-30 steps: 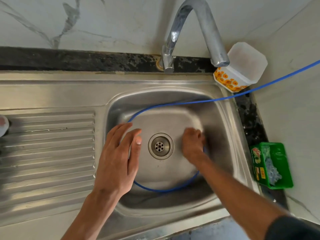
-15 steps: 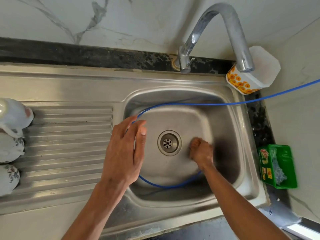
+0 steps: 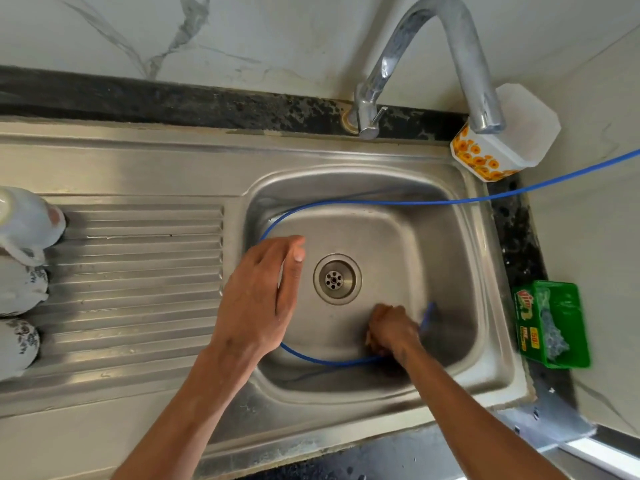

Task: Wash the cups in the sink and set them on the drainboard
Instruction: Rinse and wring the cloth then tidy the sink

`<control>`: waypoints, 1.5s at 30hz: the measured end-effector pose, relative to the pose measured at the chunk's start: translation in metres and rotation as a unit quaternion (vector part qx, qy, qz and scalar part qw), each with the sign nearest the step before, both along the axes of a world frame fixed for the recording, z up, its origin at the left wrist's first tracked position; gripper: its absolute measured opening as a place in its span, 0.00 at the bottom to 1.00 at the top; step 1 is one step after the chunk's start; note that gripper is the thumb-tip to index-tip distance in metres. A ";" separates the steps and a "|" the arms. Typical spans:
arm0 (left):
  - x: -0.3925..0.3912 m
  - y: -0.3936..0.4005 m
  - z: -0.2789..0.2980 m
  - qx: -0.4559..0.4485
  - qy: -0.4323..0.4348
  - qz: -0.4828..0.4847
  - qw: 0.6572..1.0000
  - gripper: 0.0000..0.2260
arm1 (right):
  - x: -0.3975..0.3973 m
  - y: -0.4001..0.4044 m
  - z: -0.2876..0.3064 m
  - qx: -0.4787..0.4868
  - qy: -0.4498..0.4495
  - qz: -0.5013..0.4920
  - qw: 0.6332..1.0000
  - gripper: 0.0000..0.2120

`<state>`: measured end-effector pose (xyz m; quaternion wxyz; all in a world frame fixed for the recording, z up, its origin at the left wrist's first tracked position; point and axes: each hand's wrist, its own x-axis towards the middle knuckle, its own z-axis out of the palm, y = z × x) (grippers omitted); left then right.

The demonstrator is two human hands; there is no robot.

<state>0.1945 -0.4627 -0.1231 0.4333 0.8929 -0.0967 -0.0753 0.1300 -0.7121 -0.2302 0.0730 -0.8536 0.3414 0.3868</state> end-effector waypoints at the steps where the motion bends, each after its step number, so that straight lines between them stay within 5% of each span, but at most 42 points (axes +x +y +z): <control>1: 0.001 -0.002 -0.002 0.012 0.019 -0.021 1.000 0.17 | -0.002 0.009 -0.003 0.014 0.065 -0.011 0.998 0.19; 3: 0.003 -0.008 -0.008 0.033 0.054 -0.055 0.997 0.16 | 0.004 0.047 -0.011 0.157 0.067 -0.216 0.961 0.27; 5: 0.005 -0.011 -0.009 0.020 0.071 -0.051 0.996 0.15 | 0.027 0.084 -0.017 0.317 -0.004 -0.448 0.836 0.13; 6: 0.006 -0.011 -0.010 0.008 0.070 -0.041 0.997 0.14 | 0.045 0.092 -0.018 0.384 -0.038 -0.480 0.788 0.06; 7: 0.008 -0.010 -0.011 -0.001 0.061 -0.027 0.998 0.13 | 0.064 0.095 -0.020 0.430 -0.079 -0.479 0.761 0.10; 10: 0.013 -0.001 -0.007 -0.023 0.051 0.011 0.998 0.12 | 0.103 0.063 -0.011 0.408 -0.249 -0.462 0.747 0.14; 13: 0.013 0.005 -0.008 -0.077 0.072 0.053 0.993 0.17 | 0.086 0.026 0.009 0.276 -0.395 -0.280 0.830 0.05; 16: 0.012 0.002 -0.013 -0.112 0.091 0.087 0.986 0.19 | 0.042 0.044 0.020 0.254 -0.305 0.033 0.917 0.11; 18: 0.011 -0.001 -0.013 -0.115 0.093 0.087 0.985 0.20 | 0.013 0.073 0.007 0.309 -0.190 0.211 0.908 0.15; 21: 0.013 0.003 -0.012 -0.111 0.091 0.070 0.987 0.18 | 0.007 0.083 -0.027 0.296 -0.198 0.379 0.854 0.15; 26: 0.012 0.008 -0.019 -0.104 0.101 0.088 0.985 0.18 | 0.055 0.002 -0.022 0.178 -0.257 0.179 0.933 0.11; 29: 0.005 -0.005 -0.023 -0.095 0.141 0.078 0.982 0.10 | 0.061 -0.007 0.007 0.286 -0.301 -0.069 0.907 0.12; 30: 0.003 -0.011 -0.024 -0.090 0.159 0.066 0.981 0.08 | 0.059 -0.001 0.016 0.337 -0.299 -0.185 0.873 0.12; 33: -0.002 -0.026 -0.024 -0.073 0.182 0.014 0.980 0.07 | 0.042 0.012 0.050 0.493 -0.248 -0.493 0.673 0.12; 35: 0.000 -0.035 -0.020 -0.067 0.203 -0.008 0.977 0.08 | 0.029 0.010 0.080 0.546 -0.225 -0.588 0.553 0.14; 37: 0.005 -0.045 -0.014 -0.069 0.226 -0.013 0.972 0.07 | 0.013 0.002 0.106 0.603 -0.227 -0.591 0.485 0.22; 39: 0.012 -0.058 -0.008 -0.081 0.253 -0.010 0.964 0.08 | 0.004 -0.009 0.130 0.621 -0.251 -0.553 0.495 0.28; 45: 0.027 -0.097 0.014 -0.146 0.272 0.011 0.951 0.07 | 0.020 -0.060 0.188 0.526 -0.393 -0.425 0.623 0.14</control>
